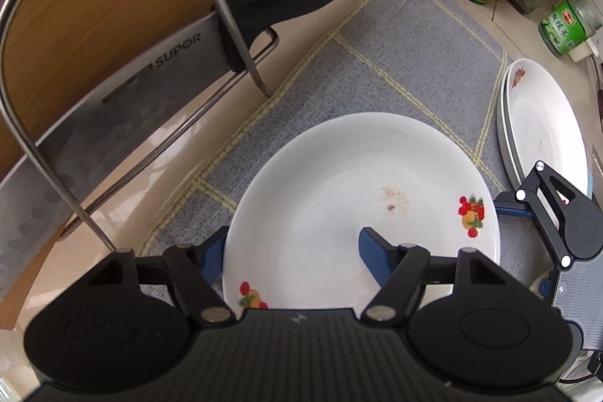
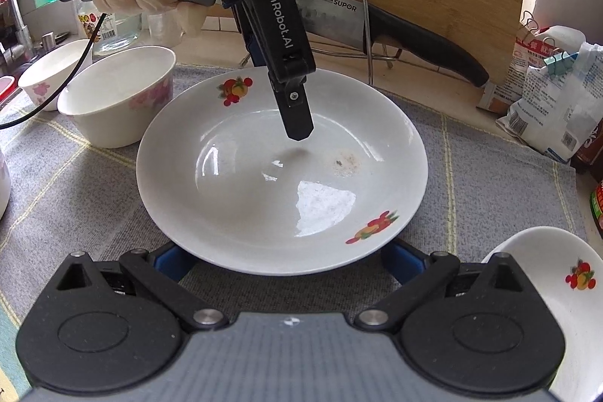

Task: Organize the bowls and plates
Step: 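Lift the gripped plate with the left tool toward the plate stack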

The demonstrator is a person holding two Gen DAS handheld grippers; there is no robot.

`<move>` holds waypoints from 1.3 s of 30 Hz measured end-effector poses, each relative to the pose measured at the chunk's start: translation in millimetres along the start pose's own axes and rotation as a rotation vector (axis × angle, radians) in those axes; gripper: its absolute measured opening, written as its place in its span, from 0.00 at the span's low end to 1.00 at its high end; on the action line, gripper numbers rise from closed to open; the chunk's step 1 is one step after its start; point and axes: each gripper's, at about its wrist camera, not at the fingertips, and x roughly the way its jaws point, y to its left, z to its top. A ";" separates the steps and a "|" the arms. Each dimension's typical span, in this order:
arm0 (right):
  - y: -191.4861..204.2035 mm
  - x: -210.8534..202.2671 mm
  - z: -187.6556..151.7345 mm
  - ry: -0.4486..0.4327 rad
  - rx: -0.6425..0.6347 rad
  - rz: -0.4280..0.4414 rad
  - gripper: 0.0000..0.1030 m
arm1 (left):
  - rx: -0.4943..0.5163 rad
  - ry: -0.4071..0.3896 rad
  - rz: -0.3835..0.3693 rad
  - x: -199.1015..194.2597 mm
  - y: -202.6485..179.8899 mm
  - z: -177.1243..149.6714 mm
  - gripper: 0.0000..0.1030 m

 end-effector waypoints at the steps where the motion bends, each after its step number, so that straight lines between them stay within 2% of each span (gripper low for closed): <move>1: 0.0 0.0 0.4 -0.001 -0.007 0.000 1.00 | 0.005 0.001 0.001 0.1 -0.7 0.6 0.69; 15: -4.6 -0.2 4.5 0.001 -0.053 0.041 1.00 | 0.033 0.004 0.023 1.0 -8.6 1.3 0.69; 31: -6.2 -5.9 3.6 0.005 -0.065 0.045 1.00 | 0.024 0.002 0.031 -0.3 -9.3 -4.0 0.69; 39: -5.1 -13.4 6.5 0.002 -0.072 0.037 1.00 | 0.022 -0.023 0.040 -10.0 -13.2 -8.2 0.69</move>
